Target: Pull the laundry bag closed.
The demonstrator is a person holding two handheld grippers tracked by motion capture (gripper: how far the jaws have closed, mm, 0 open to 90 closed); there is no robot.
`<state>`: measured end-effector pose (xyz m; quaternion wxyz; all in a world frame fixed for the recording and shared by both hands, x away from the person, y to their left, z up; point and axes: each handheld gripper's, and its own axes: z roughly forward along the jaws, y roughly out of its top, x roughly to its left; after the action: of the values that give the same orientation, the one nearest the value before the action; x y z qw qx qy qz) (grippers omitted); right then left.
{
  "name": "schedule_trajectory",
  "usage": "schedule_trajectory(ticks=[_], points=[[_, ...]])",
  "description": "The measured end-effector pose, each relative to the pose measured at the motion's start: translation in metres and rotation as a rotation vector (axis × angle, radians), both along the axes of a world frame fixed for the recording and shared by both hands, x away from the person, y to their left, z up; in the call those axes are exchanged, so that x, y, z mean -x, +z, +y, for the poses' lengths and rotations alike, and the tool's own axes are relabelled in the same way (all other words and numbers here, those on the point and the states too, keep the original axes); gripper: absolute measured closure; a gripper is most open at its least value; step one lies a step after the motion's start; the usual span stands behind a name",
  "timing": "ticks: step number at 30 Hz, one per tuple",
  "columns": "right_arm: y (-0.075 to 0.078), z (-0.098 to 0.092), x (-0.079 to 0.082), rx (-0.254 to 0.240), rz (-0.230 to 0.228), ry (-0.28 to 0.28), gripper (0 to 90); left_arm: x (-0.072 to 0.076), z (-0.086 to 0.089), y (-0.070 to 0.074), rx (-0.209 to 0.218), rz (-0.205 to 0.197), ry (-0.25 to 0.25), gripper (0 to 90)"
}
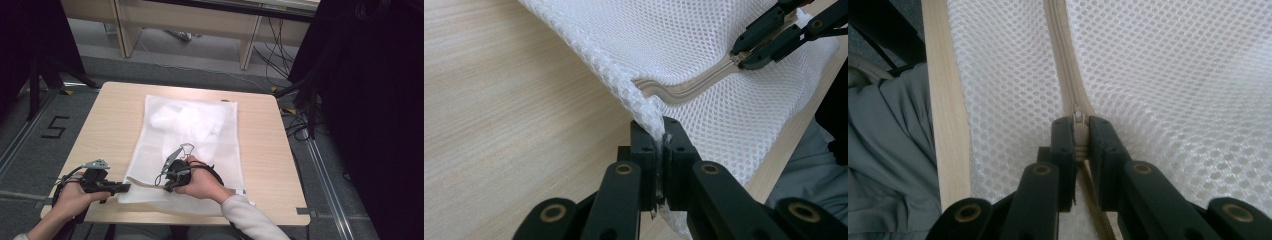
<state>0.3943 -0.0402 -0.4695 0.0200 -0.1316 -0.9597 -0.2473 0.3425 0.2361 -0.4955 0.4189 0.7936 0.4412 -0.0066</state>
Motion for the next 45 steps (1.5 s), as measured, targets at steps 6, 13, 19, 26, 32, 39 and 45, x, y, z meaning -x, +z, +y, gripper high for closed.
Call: schedule_trajectory(ticks=[6,13,19,26,32,39,45], points=[[-0.002,-0.002,0.0,0.01,0.007,0.004,82.7,0.0,0.0,0.0,-0.004,0.007,-0.003,85.3],[0.001,-0.008,-0.001,0.009,0.016,-0.011,82.7,0.0,0.0,0.0,-0.007,0.01,-0.001,85.3],[0.0,-0.008,-0.001,0.01,0.018,-0.004,82.7,0.0,-0.001,0.0,-0.007,0.005,0.001,85.3],[0.001,-0.011,-0.002,0.01,0.012,-0.001,82.7,0.001,-0.002,-0.001,-0.004,-0.009,0.009,85.3],[0.003,-0.013,-0.002,0.02,0.016,-0.01,82.7,0.001,-0.002,-0.001,0.0,-0.009,0.008,85.3],[0.005,-0.017,-0.002,0.021,0.022,-0.021,82.7,0.001,-0.002,-0.002,-0.003,-0.009,0.008,85.3],[0.006,-0.02,-0.004,0.041,-0.003,-0.01,82.7,0.001,-0.002,-0.002,-0.003,-0.009,0.008,85.3]])
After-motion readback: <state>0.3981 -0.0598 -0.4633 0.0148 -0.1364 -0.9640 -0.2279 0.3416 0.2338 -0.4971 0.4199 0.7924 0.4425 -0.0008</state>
